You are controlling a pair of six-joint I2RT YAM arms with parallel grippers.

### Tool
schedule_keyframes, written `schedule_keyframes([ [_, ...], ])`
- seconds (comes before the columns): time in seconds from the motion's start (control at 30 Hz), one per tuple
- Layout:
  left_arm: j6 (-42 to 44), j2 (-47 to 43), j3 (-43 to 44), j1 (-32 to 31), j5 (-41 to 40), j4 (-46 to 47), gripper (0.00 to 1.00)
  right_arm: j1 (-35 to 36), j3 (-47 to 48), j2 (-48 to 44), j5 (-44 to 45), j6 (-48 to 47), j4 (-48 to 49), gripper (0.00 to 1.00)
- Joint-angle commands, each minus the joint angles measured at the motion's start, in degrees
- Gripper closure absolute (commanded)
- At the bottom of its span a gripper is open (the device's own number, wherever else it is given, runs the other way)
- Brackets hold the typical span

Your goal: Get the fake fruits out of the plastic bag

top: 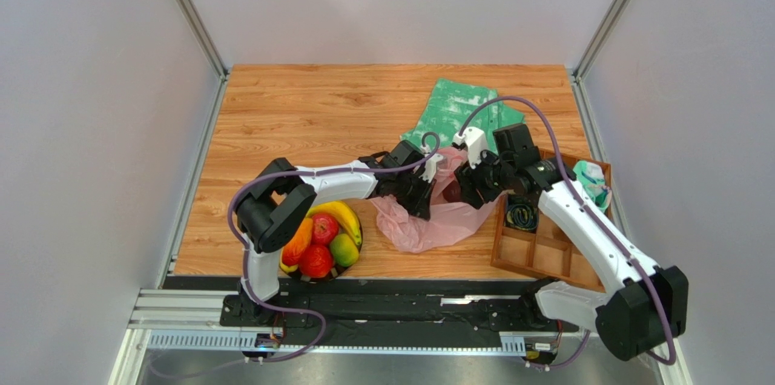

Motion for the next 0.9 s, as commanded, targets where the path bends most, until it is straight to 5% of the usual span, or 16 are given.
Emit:
schedule_keyframes([
  [0.0, 0.4, -1.8, 0.7, 0.3, 1.7, 1.0, 1.00, 2.1, -1.0, 4.3, 1.5, 0.7, 7.1, 0.53],
  [0.17, 0.2, -2.3, 0.1, 0.5, 3.5, 2.3, 1.00, 6.0, -2.9, 3.3, 13.5, -2.3, 13.0, 0.66],
  [0.43, -1.6, -1.8, -0.3, 2.5, 8.9, 4.9, 1.00, 6.3, -3.1, 5.1, 8.8, -1.4, 12.2, 0.70],
  [0.57, -3.2, -1.4, -0.7, 3.8, 12.2, 7.2, 1.00, 6.2, -3.1, 9.8, 7.7, 2.2, 14.7, 0.42],
  [0.67, -3.6, -1.1, -1.2, 4.0, 13.5, 8.0, 1.00, 6.3, -2.8, 12.6, 8.7, 5.5, 17.2, 0.30],
  [0.87, -4.5, -1.1, -2.8, 4.2, 14.7, 9.2, 1.00, 5.6, -0.5, 17.0, 9.6, 11.5, 21.1, 0.30],
])
